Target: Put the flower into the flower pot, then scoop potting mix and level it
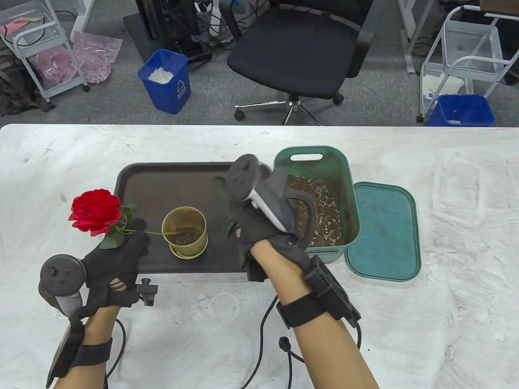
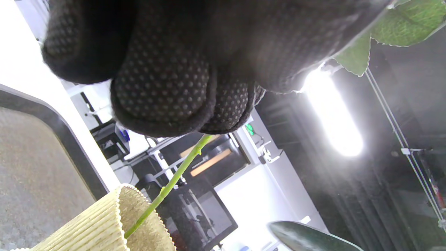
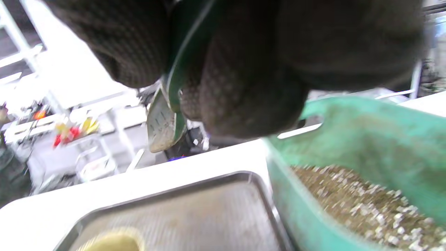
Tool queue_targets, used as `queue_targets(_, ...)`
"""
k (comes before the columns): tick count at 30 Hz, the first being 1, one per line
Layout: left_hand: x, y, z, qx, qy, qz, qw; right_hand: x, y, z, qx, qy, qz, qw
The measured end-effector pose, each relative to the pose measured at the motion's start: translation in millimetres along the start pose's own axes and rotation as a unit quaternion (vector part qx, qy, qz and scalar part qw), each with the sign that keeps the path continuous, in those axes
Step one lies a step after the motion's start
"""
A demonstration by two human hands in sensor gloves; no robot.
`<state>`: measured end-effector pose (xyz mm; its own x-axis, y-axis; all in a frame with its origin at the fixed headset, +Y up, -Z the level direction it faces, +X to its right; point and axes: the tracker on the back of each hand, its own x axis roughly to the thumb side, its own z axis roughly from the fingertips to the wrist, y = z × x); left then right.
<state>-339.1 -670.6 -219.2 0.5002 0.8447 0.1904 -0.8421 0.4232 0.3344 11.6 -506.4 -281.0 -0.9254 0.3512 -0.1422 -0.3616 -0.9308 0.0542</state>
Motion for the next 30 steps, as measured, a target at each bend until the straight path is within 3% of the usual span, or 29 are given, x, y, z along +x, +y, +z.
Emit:
queue_targets(3, 0.4, 0.2, 0.8, 0.001, -0.001, -0.002, 1.0, -39.9, -22.0, -7.9, -0.036, 0.047, -0.067, 0.996)
queue_targets(5, 0.7, 0.1, 0.7, 0.0, -0.002, -0.002, 1.0, -64.6, -24.5, -16.7, -0.035, 0.086, -0.083, 0.992)
queue_targets(9, 0.7, 0.1, 0.7, 0.0, -0.004, -0.006, 1.0, -101.9, -15.2, -36.2, -0.023, 0.154, -0.021, 0.988)
queue_targets(11, 0.1, 0.0, 0.6, 0.002, -0.001, -0.003, 1.0, -115.7, -5.4, -46.9, 0.009, 0.182, 0.003, 0.983)
queue_targets(20, -0.3, 1.0, 1.0, 0.007, 0.003, -0.005, 1.0, -125.6, 39.4, -76.5, 0.143, 0.244, 0.142, 0.949)
queue_targets(26, 0.2, 1.1, 1.8, 0.009, 0.002, -0.007, 1.0, -129.2, 58.3, -87.6, 0.177, 0.24, 0.109, 0.948)
queue_targets(30, 0.6, 1.2, 1.6, 0.008, 0.001, -0.009, 1.0, -137.1, 60.8, -91.5, 0.191, 0.229, 0.041, 0.954)
